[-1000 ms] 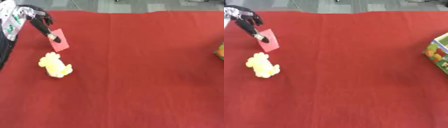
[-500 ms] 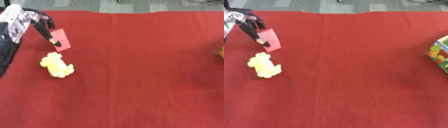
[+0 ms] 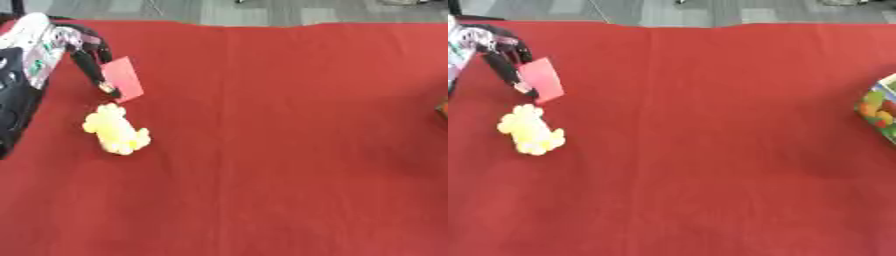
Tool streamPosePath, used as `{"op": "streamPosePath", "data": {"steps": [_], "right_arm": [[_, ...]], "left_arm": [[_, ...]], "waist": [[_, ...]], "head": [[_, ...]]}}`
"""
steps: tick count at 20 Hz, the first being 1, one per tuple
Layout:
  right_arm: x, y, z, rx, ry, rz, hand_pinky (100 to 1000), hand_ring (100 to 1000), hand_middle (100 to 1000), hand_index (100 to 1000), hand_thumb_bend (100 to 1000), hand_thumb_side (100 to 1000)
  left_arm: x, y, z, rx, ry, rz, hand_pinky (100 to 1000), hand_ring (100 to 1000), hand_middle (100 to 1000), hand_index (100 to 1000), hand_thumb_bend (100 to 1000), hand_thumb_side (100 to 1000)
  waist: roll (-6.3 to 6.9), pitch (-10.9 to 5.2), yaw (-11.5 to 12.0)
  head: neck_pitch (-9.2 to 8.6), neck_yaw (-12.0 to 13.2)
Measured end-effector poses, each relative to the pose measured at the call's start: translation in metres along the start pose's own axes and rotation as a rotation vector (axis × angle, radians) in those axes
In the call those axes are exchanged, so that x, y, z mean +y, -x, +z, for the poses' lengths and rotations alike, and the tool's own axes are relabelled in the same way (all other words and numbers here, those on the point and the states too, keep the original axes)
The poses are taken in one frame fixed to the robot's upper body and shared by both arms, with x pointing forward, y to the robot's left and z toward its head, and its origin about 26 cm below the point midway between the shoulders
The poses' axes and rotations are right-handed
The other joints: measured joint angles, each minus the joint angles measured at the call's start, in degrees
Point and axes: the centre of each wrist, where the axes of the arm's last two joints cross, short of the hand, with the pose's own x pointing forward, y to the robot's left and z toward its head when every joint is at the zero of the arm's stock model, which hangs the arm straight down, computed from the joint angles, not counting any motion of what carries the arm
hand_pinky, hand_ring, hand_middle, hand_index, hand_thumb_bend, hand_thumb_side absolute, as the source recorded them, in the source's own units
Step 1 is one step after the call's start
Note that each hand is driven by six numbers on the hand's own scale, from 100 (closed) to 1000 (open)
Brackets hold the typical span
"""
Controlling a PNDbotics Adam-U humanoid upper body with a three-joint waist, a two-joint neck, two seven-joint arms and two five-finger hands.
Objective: Pick up the objects with one hand, pass them to the other hand, and then place them into the box on the other side of the table.
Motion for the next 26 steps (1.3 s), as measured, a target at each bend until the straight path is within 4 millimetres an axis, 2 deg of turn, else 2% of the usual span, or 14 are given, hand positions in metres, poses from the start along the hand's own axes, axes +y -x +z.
{"op": "streamPosePath", "data": {"steps": [6,10,14,17,19,22,26], "right_arm": [[0.0,0.0,0.0,0.0,0.0,0.0,997,1000,822,908,100,620],[0.0,0.0,0.0,-0.001,-0.001,0.001,997,1000,822,908,100,619],[0.0,0.001,0.0,0.0,0.0,0.003,998,1000,822,907,100,622],[0.0,0.002,0.001,0.005,0.0,0.006,999,1000,823,908,100,625],[0.0,0.002,0.001,0.005,0.001,0.007,1000,1000,823,908,100,623],[0.0,0.003,0.002,0.007,0.002,0.007,1000,1000,823,908,100,618],[-0.001,0.004,0.003,0.008,0.005,0.007,1000,1000,823,908,100,614]], "left_arm": [[-0.002,-0.002,-0.002,-0.009,0.003,0.003,898,858,792,752,627,284],[-0.004,-0.002,-0.003,-0.009,0.004,0.007,891,850,777,725,559,260],[-0.005,-0.002,-0.004,-0.006,0.002,0.01,877,827,744,649,406,184],[-0.005,-0.003,-0.004,-0.008,0.0,0.019,844,794,691,574,245,100],[-0.005,-0.005,-0.004,-0.021,-0.005,0.032,837,785,678,561,190,100],[0.002,-0.013,0.004,-0.071,-0.041,0.062,823,769,654,550,131,100],[0.017,-0.017,0.03,-0.143,-0.144,0.096,806,748,624,537,100,106]], "waist": [[-0.01,0.0,0.0],[-0.01,0.0,0.0],[-0.01,0.01,-0.1],[-0.01,0.03,-0.1],[-0.03,0.03,-0.1],[-0.12,0.03,0.0],[-0.12,-0.01,0.3]], "head": [[-0.01,0.0],[-0.01,0.0],[-0.01,0.0],[-0.01,0.1],[-0.01,0.0],[0.04,0.0],[0.11,-0.2]]}}
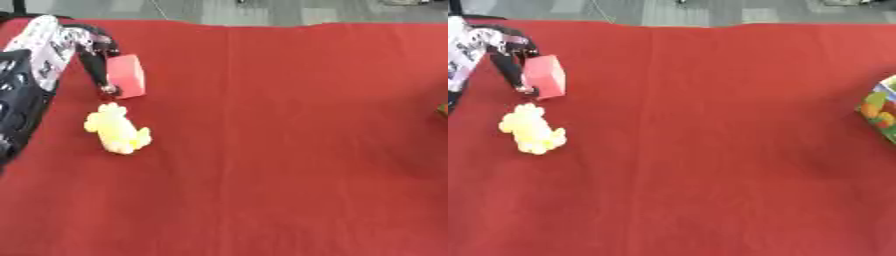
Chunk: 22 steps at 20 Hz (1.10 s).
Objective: Pick up the objects with one hand, pass them to the other hand, and then place them into the box on the other side of the table.
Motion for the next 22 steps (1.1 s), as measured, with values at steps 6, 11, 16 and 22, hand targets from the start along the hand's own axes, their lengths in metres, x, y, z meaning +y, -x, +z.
{"op": "streamPosePath", "data": {"steps": [6,11,16,22], "right_arm": [[0.0,0.001,0.001,0.0,0.001,-0.002,1000,1000,823,908,100,599],[0.0,0.0,0.001,-0.003,0.002,-0.015,1000,1000,823,908,100,579],[0.001,-0.003,0.0,-0.017,0.001,-0.027,1000,1000,822,908,100,563],[0.001,-0.008,-0.001,-0.039,-0.002,-0.037,999,1000,827,908,100,534]], "left_arm": [[0.006,-0.015,0.042,-0.131,-0.151,0.073,781,720,592,544,100,150],[-0.011,-0.034,0.069,-0.302,-0.203,0.17,772,696,565,545,100,210],[-0.033,-0.049,0.088,-0.436,-0.242,0.242,749,670,543,546,100,253],[-0.055,-0.068,0.104,-0.538,-0.277,0.293,745,651,544,553,100,278]], "waist": [[-0.11,-0.62,0.6],[-0.61,-1.19,0.9],[-0.91,-1.51,0.9],[-1.23,-1.99,1.3]], "head": [[0.42,-0.7],[0.45,-2.0],[0.45,-3.0],[0.44,-3.5]]}}
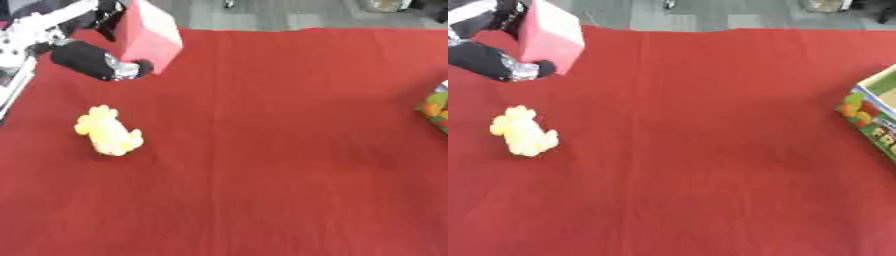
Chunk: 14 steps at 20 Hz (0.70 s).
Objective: Pick up the objects with one hand, pass them to the other hand, and then place them into the box on the other side of the table.
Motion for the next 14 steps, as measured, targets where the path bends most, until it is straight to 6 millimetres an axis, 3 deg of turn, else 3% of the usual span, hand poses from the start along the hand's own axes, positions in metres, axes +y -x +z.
{"op": "streamPosePath", "data": {"steps": [8,10,14], "right_arm": [[0.005,-0.012,-0.004,-0.05,-0.03,-0.003,997,1000,827,906,100,493],[0.007,-0.017,-0.006,-0.069,-0.04,-0.001,993,1000,826,905,100,469],[0.011,-0.028,-0.009,-0.114,-0.07,-0.001,989,1000,825,903,100,426]], "left_arm": [[-0.038,-0.009,-0.003,-0.112,-0.055,0.012,723,625,529,552,100,256],[-0.047,-0.01,-0.004,-0.14,-0.068,0.004,717,617,519,553,100,312],[-0.065,-0.006,-0.011,-0.196,-0.084,0.03,716,610,512,553,100,330]], "waist": [[-0.45,-0.03,0.1],[-0.47,-0.03,0.1],[-0.77,-0.04,0.1]], "head": [[-0.01,-0.3],[-0.01,-0.3],[-0.02,-0.4]]}}
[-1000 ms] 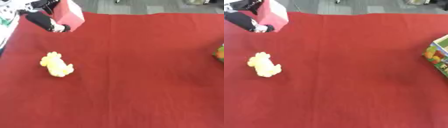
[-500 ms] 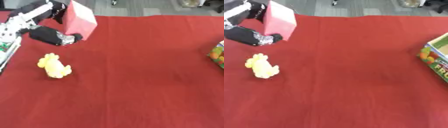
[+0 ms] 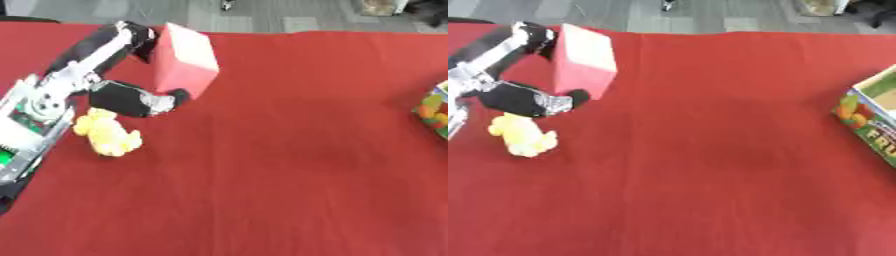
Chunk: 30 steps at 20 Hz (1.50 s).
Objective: Pick up the objects with one hand, pass them to the other hand, and then place them into the box on the other side of the table.
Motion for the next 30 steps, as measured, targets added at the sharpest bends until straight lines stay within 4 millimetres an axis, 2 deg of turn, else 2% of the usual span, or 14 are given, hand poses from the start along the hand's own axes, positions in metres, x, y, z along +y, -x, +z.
{"op": "streamPosePath", "data": {"steps": [5,11,15,24,30], "right_arm": [[0.006,-0.017,-0.007,-0.075,-0.054,0.015,983,1000,823,901,100,358],[0.014,-0.042,-0.018,-0.182,-0.153,0.058,969,1000,820,895,100,264],[0.021,-0.061,-0.027,-0.264,-0.256,0.109,960,1000,818,892,100,256],[0.043,-0.09,-0.052,-0.437,-0.534,0.222,955,1000,831,893,100,326],[0.064,-0.099,-0.064,-0.491,-0.667,0.234,966,1000,856,903,100,387]], "left_arm": [[-0.017,0.006,-0.005,-0.062,0.003,0.01,713,609,512,553,100,310],[-0.027,0.003,-0.008,-0.121,0.046,0.0,711,607,511,553,100,310],[-0.031,0.001,-0.01,-0.144,0.076,-0.003,710,606,510,552,100,303],[-0.04,-0.003,-0.014,-0.174,0.102,0.001,711,604,508,553,100,291],[-0.041,-0.008,-0.014,-0.211,0.095,-0.005,711,604,507,552,100,288]], "waist": [[-0.05,0.0,0.0],[-0.08,-0.12,0.0],[-0.28,-0.16,0.0],[-0.76,-0.64,0.5],[-0.73,-0.71,0.7]], "head": [[-0.04,0.0],[-0.03,-0.4],[-0.02,-0.6],[0.04,-1.3],[0.1,-1.7]]}}
